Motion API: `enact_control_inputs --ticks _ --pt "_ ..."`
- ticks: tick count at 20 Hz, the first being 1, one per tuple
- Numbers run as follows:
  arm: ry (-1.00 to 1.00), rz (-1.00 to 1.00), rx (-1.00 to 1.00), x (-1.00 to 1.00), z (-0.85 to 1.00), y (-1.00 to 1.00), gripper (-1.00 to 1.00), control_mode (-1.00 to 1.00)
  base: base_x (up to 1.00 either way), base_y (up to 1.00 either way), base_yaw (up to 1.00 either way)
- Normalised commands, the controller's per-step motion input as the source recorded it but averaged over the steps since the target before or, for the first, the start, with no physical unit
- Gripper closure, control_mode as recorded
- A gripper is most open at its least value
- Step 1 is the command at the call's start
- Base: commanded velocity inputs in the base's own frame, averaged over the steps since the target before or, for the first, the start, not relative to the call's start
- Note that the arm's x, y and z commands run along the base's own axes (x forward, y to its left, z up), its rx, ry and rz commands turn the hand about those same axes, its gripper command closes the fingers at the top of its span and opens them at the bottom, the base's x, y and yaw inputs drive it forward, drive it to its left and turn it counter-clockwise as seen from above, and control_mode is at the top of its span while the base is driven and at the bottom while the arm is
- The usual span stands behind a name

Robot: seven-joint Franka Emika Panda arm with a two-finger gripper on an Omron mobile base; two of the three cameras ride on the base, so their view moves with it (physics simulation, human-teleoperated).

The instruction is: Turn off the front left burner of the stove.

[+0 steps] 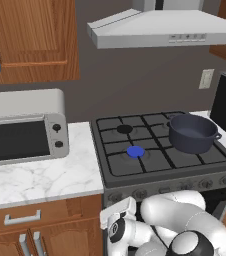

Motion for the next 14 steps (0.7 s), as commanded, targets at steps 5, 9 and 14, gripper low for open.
enact_control_inputs --ticks 5,9,14 --pt "0.00 0.04 0.00 0.43 0.00 -0.41 -1.00 -1.00 0.00 0.00 0.00" --pt "0.00 0.04 0.00 0.33 0.00 -0.28 -1.00 -1.00 0.00 0.00 0.00" --pt "0.00 0.04 0.00 0.28 0.04 -0.35 1.00 -1.00 0.00 0.00 0.00"
